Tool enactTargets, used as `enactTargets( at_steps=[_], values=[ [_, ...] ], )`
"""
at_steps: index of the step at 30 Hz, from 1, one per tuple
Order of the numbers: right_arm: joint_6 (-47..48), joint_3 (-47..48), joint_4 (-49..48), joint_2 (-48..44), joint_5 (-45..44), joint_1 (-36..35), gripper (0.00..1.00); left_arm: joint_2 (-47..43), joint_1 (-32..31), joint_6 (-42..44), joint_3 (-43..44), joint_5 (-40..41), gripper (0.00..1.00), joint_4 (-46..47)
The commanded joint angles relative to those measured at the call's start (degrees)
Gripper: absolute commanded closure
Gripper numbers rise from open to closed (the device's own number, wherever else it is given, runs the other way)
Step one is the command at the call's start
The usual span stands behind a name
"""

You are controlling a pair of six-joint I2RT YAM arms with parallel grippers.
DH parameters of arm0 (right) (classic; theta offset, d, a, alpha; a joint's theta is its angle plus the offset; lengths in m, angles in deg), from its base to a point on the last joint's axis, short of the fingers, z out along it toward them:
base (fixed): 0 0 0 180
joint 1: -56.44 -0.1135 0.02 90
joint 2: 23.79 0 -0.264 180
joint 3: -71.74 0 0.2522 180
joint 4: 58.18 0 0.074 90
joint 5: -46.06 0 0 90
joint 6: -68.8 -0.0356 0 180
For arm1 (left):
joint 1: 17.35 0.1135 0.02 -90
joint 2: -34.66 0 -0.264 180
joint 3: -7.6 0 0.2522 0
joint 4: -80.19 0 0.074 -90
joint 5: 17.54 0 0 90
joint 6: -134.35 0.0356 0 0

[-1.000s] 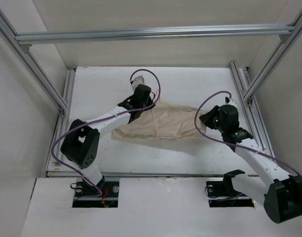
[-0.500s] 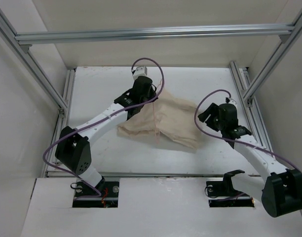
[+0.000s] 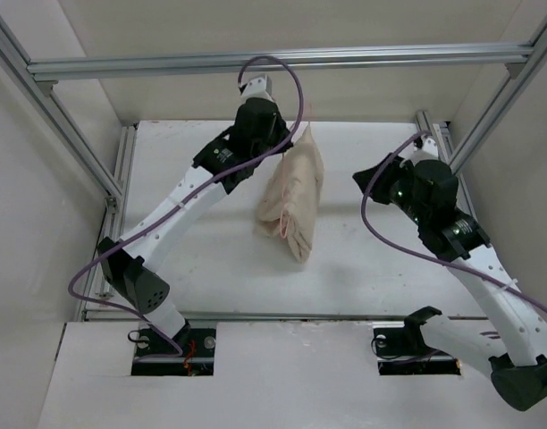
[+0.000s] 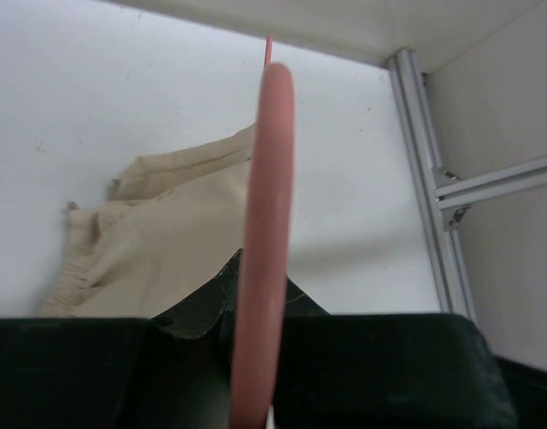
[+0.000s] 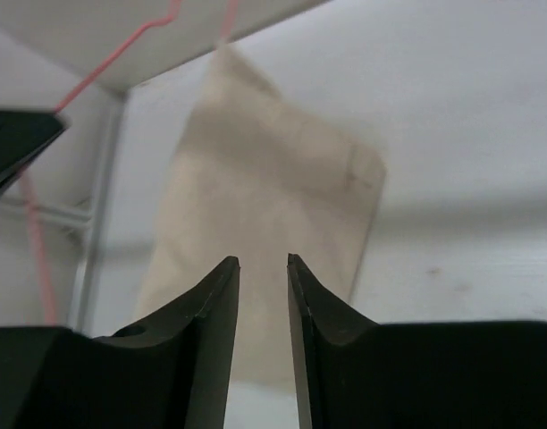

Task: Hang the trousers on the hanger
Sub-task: Hang the hanger with trousers onto the clothesline

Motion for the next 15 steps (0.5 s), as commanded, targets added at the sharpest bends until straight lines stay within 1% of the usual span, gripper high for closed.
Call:
enactTargets(
  at_steps=[1,2,4,6,9,11,13,15],
  values=[
    [-0.7,9.2,1.4,1.1,8.2,-6.1,0.65,0.7,-0.8,1.8,13.2,0.4,0.98,-3.6],
    [-1.4,11.5,1.1,1.8,8.9,-7.8,0.62,1.6,-0.8,1.8,16.1,0.1,0.98,-5.4],
    [-2.2,15.9,0.7,3.5,9.6,-10.5,0.50,3.8,-0.8,1.9,22.7,-0.9,0.98,-9.0],
    [-2.3,19.7,0.1,5.2,10.3,-12.9,0.43,5.4,-0.7,1.4,27.7,-2.1,0.97,-11.8],
    [-2.1,23.9,-3.1,8.2,12.5,-15.7,0.34,6.8,-0.8,1.3,30.9,-2.5,0.97,-13.7],
    [-2.7,24.9,-5.0,10.7,13.6,-15.9,0.31,6.8,-1.2,1.0,31.0,-2.6,0.97,-13.7],
    [-3.5,25.5,-6.5,13.2,14.1,-15.9,0.31,6.8,-1.8,0.9,31.0,-2.6,0.97,-13.8],
    [-4.3,26.0,-7.9,15.5,15.2,-15.9,0.35,6.8,-2.3,0.9,31.3,-2.6,0.97,-13.8]
  ],
)
